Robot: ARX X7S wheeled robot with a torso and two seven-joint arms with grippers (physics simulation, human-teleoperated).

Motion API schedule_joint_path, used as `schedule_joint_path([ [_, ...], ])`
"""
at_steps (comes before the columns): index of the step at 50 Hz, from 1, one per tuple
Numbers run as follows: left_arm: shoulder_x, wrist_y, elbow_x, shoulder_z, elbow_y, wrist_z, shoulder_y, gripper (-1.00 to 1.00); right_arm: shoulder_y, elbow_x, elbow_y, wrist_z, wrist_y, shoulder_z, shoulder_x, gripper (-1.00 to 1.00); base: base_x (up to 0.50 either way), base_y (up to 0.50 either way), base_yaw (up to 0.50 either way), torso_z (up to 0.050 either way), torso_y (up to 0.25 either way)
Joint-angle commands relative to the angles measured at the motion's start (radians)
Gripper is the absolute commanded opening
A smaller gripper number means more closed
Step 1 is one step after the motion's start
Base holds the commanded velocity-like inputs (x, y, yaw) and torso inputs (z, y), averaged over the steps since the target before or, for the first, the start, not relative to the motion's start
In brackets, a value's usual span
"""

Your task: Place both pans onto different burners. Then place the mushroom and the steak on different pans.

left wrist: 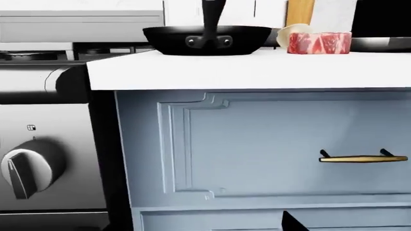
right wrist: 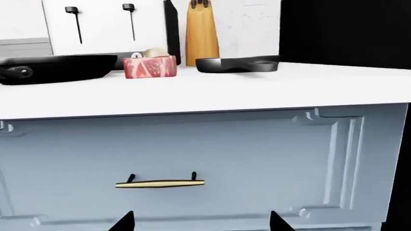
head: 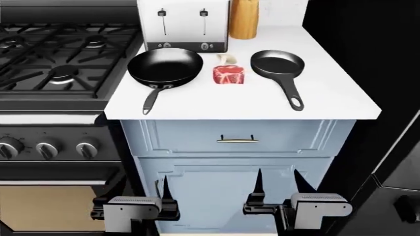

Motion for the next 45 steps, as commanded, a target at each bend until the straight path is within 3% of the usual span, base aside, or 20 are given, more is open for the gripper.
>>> schedule_joint_path([
  [1, -0.013, 0.002, -0.006, 0.015, -0.005, -0.01, -0.003, 1.0, 0.003, 0.009, 0.004, 0.012, -0.009, -0.013, 0.009, 1.0, 0.01, -0.5, 0.0, 0.0, 0.0],
  [8, -0.025, 0.034, 0.001, 0.031, -0.015, -0.003, -0.007, 1.0, 0.012, -0.003, 0.007, 0.019, 0.008, -0.031, 0.019, 1.0, 0.0, -0.07, 0.0, 0.003, 0.0],
  [25, -0.042, 0.054, 0.041, 0.059, -0.039, -0.027, -0.02, 1.0, 0.014, -0.014, -0.012, 0.05, 0.015, -0.046, 0.032, 1.0, 0.0, 0.0, 0.0, 0.05, 0.0],
  [39, -0.103, -0.382, -0.098, 0.045, 0.329, 0.044, -0.184, 1.0, 0.107, -0.024, -0.551, 0.09, 0.606, -0.041, 0.16, 1.0, 0.0, 0.0, 0.0, 0.05, 0.0],
  [45, -0.086, -0.457, -0.179, 0.01, 0.369, 0.045, -0.241, 1.0, 0.166, 0.039, -0.666, 0.053, 0.7, -0.019, 0.184, 1.0, 0.0, 0.0, 0.0, 0.05, 0.0],
])
